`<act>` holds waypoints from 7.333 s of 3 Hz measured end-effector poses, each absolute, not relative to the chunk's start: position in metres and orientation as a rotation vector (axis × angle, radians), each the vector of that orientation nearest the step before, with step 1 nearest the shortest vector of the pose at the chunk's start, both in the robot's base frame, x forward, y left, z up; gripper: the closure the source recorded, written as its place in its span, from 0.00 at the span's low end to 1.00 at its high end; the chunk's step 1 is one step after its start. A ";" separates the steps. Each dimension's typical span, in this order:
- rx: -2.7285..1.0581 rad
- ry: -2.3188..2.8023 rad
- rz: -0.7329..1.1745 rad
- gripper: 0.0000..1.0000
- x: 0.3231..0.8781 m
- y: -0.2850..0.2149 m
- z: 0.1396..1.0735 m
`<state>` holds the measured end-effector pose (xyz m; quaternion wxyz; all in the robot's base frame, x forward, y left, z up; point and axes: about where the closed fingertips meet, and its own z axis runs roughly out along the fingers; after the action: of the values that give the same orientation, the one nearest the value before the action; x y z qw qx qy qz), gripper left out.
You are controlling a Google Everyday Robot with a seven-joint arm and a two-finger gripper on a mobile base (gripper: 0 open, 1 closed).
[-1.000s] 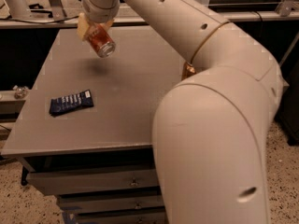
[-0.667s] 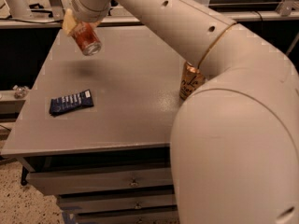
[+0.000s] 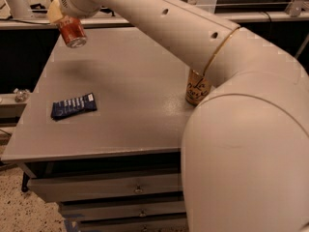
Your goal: Place coke can upright
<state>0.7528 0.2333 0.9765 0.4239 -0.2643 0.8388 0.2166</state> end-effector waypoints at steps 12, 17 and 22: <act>-0.577 1.704 0.703 1.00 0.751 0.204 0.931; -0.640 1.479 0.746 1.00 0.749 0.221 0.902; -0.608 1.487 0.756 1.00 0.751 0.219 0.896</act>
Offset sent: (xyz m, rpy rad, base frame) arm 0.0090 -0.0042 0.0126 0.0694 -0.0885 -0.0205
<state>0.7507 0.2185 0.8965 0.6311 -0.2656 0.6497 0.3303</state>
